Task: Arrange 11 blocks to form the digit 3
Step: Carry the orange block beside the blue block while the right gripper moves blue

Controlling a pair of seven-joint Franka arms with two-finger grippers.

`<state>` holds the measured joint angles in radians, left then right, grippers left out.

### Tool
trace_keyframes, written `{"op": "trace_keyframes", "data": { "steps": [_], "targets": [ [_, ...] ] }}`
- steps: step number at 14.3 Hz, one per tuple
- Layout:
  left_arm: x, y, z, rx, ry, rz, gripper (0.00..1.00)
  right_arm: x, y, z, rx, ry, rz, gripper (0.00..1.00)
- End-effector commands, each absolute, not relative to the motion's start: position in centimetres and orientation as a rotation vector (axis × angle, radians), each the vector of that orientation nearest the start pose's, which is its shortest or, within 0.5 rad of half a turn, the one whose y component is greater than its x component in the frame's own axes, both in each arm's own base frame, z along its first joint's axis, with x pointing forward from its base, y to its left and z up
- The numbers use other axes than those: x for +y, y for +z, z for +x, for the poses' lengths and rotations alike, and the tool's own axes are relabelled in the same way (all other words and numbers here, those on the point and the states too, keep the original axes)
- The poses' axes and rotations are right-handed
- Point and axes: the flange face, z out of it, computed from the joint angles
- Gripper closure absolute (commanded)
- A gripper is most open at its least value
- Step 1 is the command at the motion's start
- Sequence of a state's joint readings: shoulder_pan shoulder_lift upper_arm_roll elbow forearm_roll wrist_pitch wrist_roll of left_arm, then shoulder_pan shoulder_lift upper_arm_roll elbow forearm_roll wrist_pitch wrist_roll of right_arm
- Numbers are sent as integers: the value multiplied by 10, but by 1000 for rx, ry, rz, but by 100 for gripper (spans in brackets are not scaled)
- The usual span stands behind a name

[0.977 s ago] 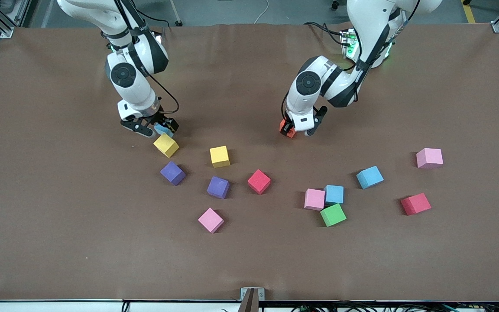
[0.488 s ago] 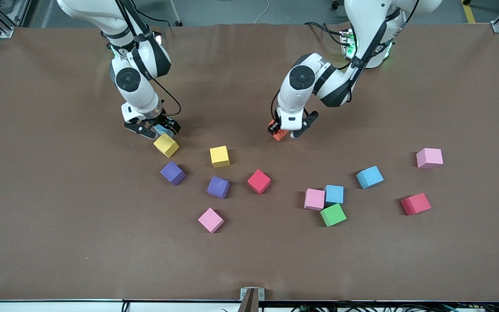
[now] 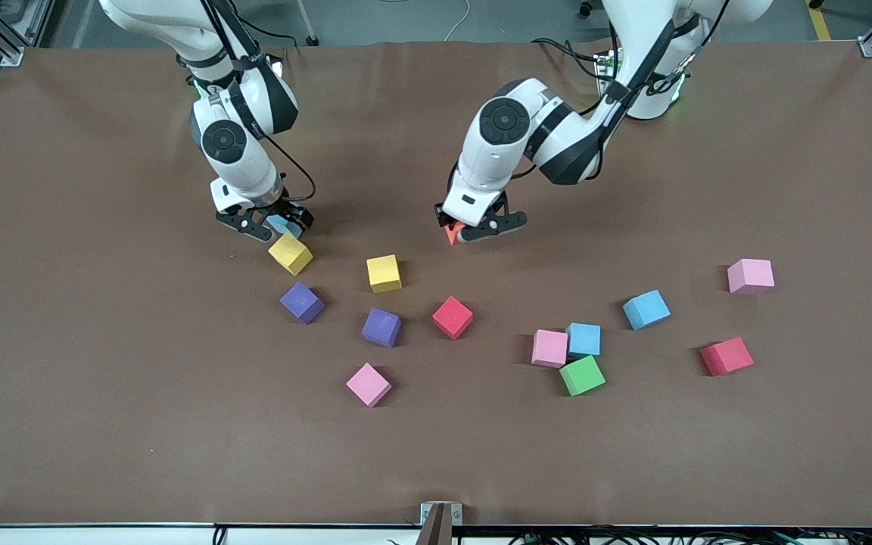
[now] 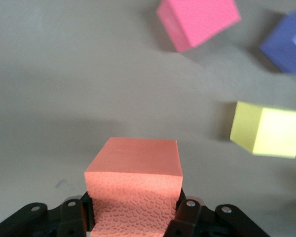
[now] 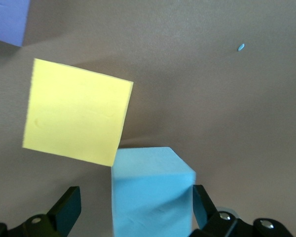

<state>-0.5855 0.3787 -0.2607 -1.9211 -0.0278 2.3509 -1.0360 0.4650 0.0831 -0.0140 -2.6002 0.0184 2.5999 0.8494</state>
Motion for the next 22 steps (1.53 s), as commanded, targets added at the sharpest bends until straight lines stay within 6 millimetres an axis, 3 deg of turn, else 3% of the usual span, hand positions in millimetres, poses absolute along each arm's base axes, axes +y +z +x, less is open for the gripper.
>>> {"op": "trace_keyframes", "data": {
  "steps": [1, 3, 7, 10, 12, 15, 17, 19, 22],
  "targets": [
    [-489, 292, 420, -53, 43, -3201, 91, 186, 232, 387, 642, 105, -3103, 0],
    [-500, 279, 407, 216, 16, -3159, 91, 184, 233, 389, 613, 102, -3106, 0],
    [-512, 257, 389, 307, 53, -3134, 89, 183, 231, 389, 615, 85, -3100, 0],
    [-527, 235, 374, 303, 94, -3124, 86, 183, 224, 390, 619, 75, -3095, 0],
    [-545, 222, 363, 177, 107, -3128, 86, 182, 213, 391, 622, 63, -3092, 0],
    [-543, 213, 358, 153, 115, -3104, 84, 181, 195, 390, 625, 49, -3088, 0],
    [-541, 205, 355, 125, 126, -3092, 84, 181, 194, 389, 628, 58, -3092, 0],
    [-537, 200, 353, 30, 133, -3081, 82, 178, 194, 388, 638, 71, -3095, 10],
    [-532, 198, 348, 29, 136, -3066, 82, 177, 197, 386, 655, 108, -3106, 26]
  ]
}}
